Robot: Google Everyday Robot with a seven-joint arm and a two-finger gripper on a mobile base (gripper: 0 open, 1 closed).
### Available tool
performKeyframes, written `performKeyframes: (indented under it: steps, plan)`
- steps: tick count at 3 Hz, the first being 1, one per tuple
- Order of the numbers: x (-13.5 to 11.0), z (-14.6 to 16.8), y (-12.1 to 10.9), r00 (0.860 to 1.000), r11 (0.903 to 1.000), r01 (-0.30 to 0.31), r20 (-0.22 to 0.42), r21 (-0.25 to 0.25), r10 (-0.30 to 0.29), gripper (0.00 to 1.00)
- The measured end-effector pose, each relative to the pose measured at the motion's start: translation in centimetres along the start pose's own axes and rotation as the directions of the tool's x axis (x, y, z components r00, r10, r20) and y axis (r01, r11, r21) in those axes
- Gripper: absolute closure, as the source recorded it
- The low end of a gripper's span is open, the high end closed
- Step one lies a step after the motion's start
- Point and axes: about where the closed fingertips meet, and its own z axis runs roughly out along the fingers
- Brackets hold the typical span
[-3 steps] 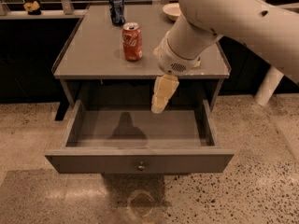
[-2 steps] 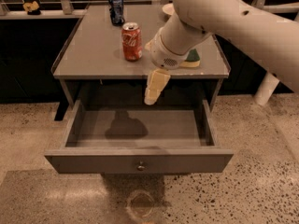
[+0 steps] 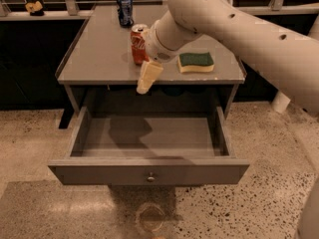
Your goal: Place coke can into top drawer
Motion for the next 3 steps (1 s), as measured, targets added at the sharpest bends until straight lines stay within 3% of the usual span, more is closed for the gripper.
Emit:
performKeyframes:
  steps: [1,2,3]
  plan:
    - [-1.1,1.9,-3.5,0.993,0.9958,-0.082,0.084,0.041,0.078,0.00]
    - [-1.1,1.9,-3.5,0.993,0.9958,-0.082,0.084,0.041,0.078,0.00]
    - [-1.4,2.0,-5.1,0.990,0.9904,-0.094,0.119,0.102,0.081,0.00]
